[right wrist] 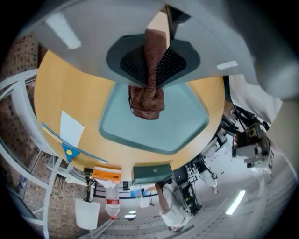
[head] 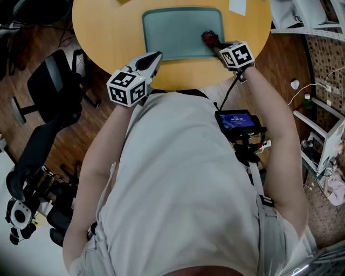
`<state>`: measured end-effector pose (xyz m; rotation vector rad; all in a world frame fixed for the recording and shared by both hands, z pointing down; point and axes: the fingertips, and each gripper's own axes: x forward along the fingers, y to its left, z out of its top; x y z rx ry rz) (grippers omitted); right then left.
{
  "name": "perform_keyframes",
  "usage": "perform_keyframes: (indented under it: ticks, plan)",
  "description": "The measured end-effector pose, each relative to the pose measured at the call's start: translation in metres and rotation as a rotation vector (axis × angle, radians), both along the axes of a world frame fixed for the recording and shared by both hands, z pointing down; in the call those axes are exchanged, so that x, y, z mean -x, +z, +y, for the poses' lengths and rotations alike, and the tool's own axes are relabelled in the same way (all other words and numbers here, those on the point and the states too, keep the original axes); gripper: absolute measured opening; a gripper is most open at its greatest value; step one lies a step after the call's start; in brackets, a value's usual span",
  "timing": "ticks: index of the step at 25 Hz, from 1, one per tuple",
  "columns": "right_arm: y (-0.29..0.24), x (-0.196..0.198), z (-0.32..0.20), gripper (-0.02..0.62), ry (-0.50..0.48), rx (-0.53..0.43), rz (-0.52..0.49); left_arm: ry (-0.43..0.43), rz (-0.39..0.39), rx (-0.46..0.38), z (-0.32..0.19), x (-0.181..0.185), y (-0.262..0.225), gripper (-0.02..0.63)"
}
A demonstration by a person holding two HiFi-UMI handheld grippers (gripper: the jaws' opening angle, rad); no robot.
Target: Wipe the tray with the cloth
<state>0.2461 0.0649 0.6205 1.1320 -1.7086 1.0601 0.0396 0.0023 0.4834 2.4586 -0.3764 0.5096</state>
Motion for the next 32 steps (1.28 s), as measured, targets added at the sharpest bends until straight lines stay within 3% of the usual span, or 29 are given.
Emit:
perform_keyframes:
  ticks: [3, 5, 8, 11, 13, 16, 19, 22, 25, 29, 32]
  plan:
    - [-0.03, -0.004, -0.016, 0.061, 0.092, -0.111, -0.119, -0.018, 0.004, -0.013, 0.002, 0.003, -0.001, 0.0]
    - [-0.051, -0.024, -0.027, 0.06, 0.163, -0.181, -0.142, -0.034, 0.004, -0.019, 0.004, 0.005, -0.003, 0.0]
    - [-0.07, -0.06, -0.04, 0.06, 0.239, -0.253, -0.103, -0.065, 0.0, -0.026, 0.008, 0.012, -0.005, 0.0]
    - [-0.068, -0.087, -0.039, 0.06, 0.276, -0.261, -0.005, -0.092, -0.015, -0.038, 0.015, 0.022, -0.009, 0.0]
    - [-0.049, -0.101, -0.032, 0.061, 0.222, -0.22, 0.102, -0.113, -0.028, -0.041, 0.017, 0.023, -0.01, 0.0]
    - [0.001, -0.11, -0.017, 0.063, 0.044, -0.1, 0.238, -0.136, -0.053, -0.039, 0.014, 0.017, -0.006, 0.0]
    - [0.03, -0.095, -0.017, 0.07, -0.067, -0.075, 0.204, -0.142, -0.067, -0.038, 0.011, 0.01, -0.003, 0.0]
    - [0.028, -0.083, -0.02, 0.088, -0.094, -0.097, 0.162, -0.136, -0.07, -0.039, 0.013, 0.015, -0.004, 0.0]
    - [0.013, -0.091, -0.01, 0.152, -0.049, -0.086, 0.223, -0.132, -0.055, -0.035, 0.013, 0.03, -0.007, 0.0]
    - [-0.023, -0.077, -0.019, 0.15, -0.026, -0.228, 0.212, -0.12, -0.019, -0.043, -0.004, 0.036, -0.008, 0.0]
    - [-0.064, -0.054, -0.036, 0.077, -0.049, -0.392, 0.149, -0.113, -0.003, -0.062, -0.02, 0.03, -0.01, 0.0]
